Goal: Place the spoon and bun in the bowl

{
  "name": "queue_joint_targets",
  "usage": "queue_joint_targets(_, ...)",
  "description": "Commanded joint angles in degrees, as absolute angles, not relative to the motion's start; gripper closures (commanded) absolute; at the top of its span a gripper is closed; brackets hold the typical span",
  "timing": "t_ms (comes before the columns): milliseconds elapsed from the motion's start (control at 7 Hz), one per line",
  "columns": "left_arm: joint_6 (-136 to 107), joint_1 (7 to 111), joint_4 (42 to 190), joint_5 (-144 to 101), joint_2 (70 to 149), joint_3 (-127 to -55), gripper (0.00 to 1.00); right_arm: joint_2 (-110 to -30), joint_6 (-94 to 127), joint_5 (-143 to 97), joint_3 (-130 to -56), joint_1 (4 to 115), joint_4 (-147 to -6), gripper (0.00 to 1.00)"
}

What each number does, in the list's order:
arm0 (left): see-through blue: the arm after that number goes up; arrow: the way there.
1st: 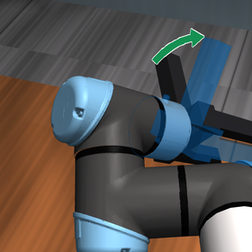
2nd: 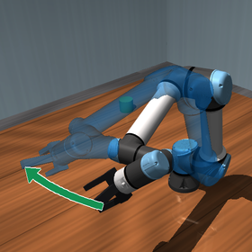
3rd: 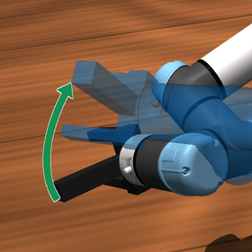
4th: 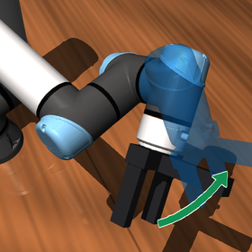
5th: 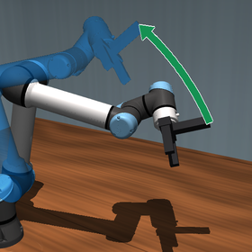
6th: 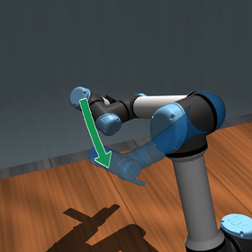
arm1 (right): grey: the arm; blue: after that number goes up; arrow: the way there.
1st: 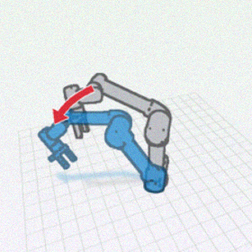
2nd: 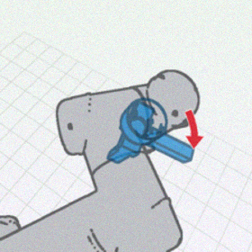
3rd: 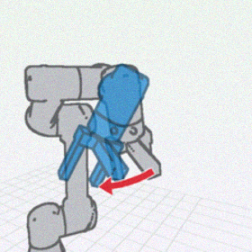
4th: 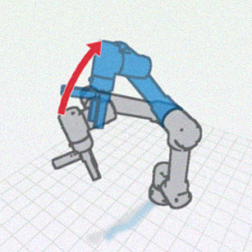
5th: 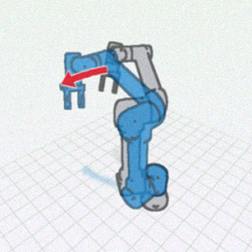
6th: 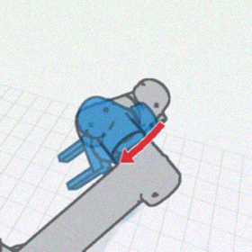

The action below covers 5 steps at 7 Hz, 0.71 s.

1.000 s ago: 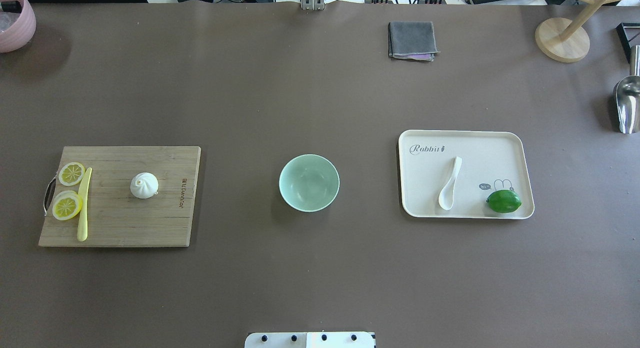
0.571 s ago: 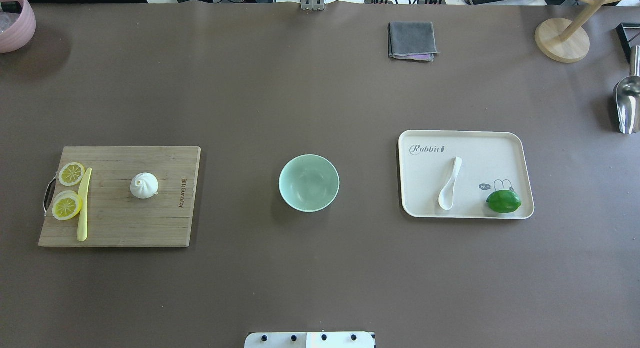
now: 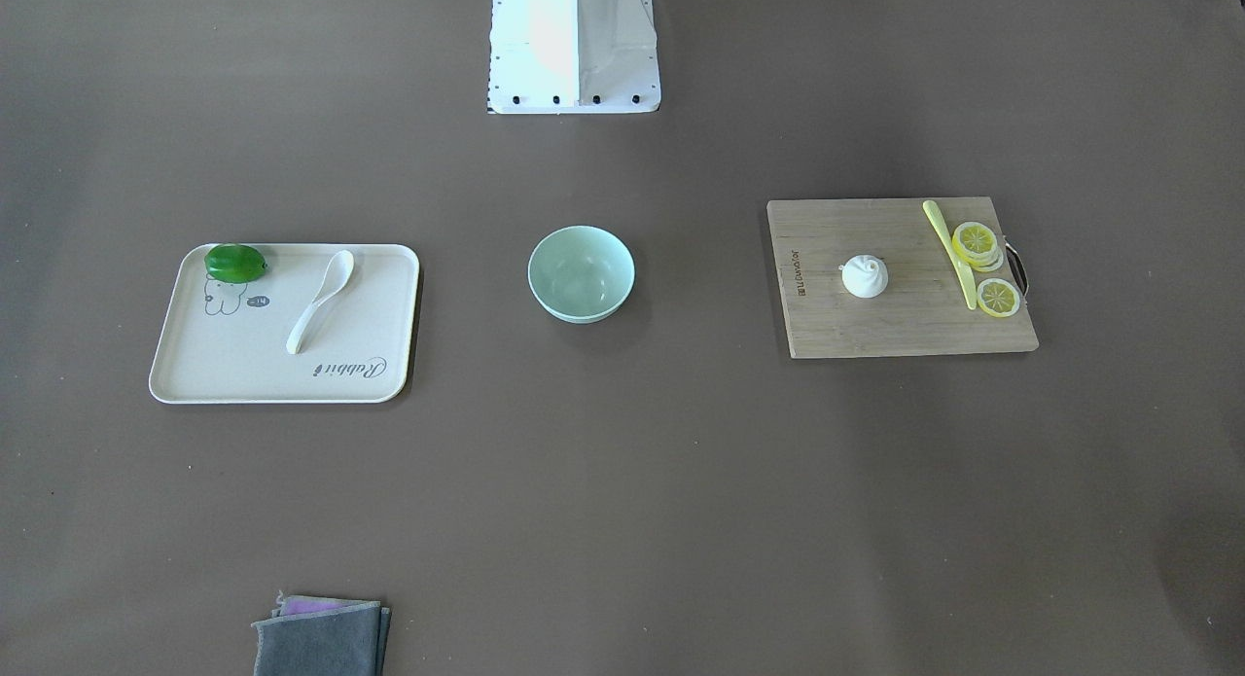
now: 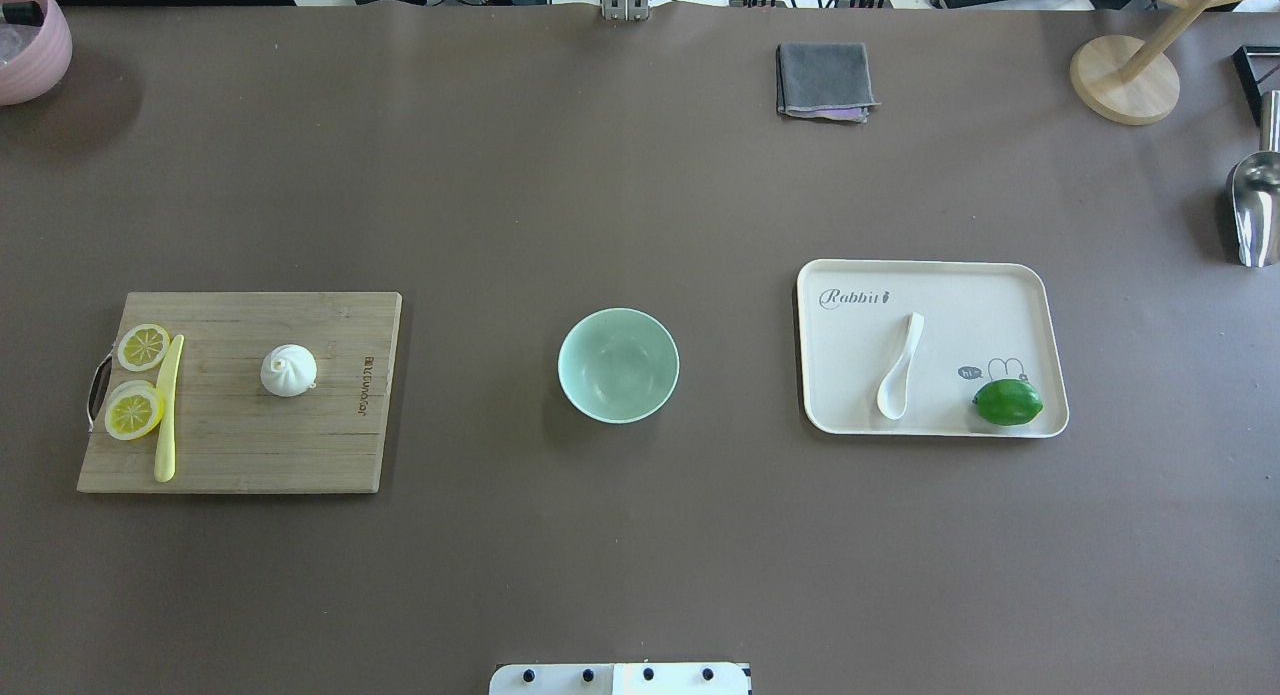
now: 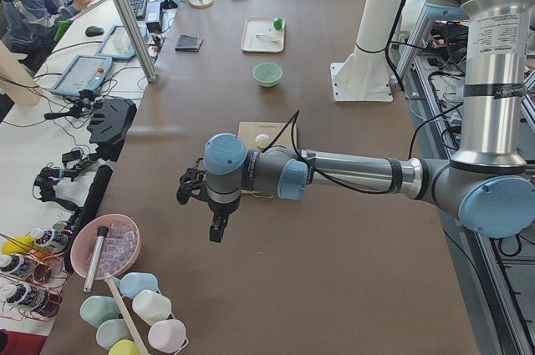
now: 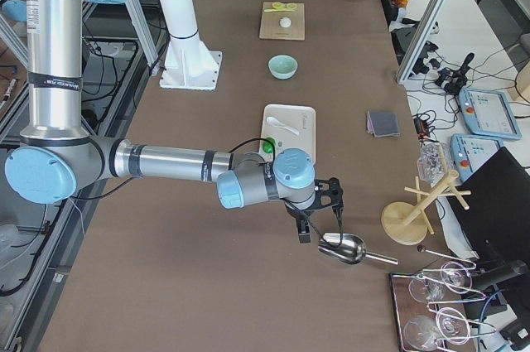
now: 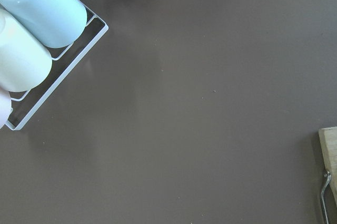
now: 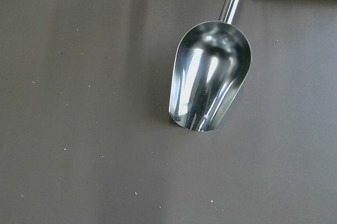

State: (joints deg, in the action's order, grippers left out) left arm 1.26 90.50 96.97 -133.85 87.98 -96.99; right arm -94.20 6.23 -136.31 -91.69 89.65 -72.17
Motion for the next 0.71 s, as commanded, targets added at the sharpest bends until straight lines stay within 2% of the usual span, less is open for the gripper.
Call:
queue_joint_targets(0,1.7,90.4,98.1,-133.9,88.0,-98.1,0.02,-93.4,8.0,-136.9,-91.6,89.3,-72.2,0.00)
queue_joint_targets(571,1.1,90.0,102.0,-135.6,87.6,-98.0,0.02,-93.3,8.8,-137.5,-94.6,84.4,-72.0,0.00)
